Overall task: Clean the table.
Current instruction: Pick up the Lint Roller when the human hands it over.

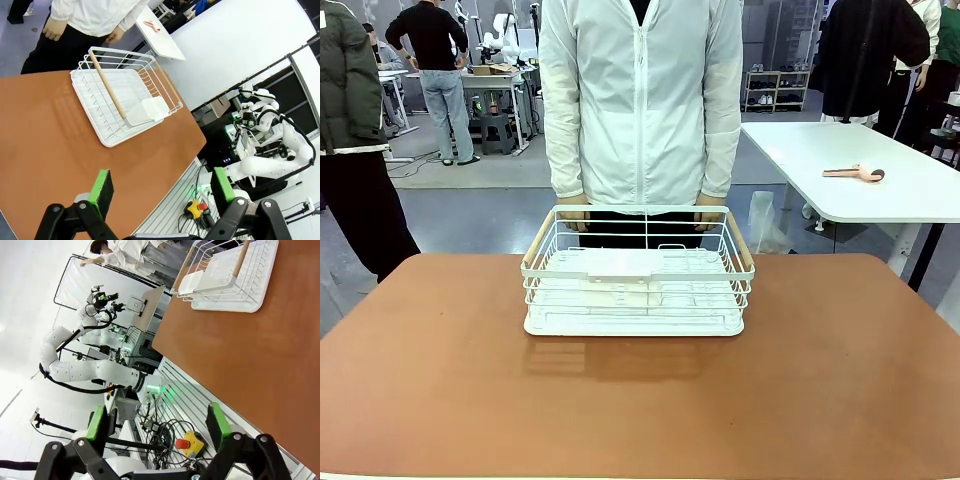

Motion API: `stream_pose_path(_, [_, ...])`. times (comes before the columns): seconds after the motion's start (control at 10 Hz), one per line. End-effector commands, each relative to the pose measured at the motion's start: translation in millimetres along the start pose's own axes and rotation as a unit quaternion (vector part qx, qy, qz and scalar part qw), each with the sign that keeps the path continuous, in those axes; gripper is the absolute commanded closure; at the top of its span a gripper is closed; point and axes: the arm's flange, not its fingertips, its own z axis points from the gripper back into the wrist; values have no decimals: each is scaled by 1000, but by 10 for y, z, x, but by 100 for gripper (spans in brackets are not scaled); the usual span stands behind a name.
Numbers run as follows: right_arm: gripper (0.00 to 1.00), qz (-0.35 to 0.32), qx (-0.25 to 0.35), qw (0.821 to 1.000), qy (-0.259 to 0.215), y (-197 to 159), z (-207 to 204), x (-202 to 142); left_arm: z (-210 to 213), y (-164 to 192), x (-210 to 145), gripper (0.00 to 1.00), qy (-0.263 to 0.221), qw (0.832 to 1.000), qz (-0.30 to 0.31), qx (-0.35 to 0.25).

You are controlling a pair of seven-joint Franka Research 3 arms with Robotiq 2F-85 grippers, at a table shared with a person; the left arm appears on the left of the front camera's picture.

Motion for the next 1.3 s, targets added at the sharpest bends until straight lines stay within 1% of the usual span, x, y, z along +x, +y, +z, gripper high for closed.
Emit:
stream_pose_path(0.0, [0,2,1,1000,1,9,-7,5,25,-6,-3,0,-4,1000,-1,0])
stream_pose_path(1.2, [0,2,1,1000,1,9,-7,5,25,-6,-3,0,-4,1000,-1,0])
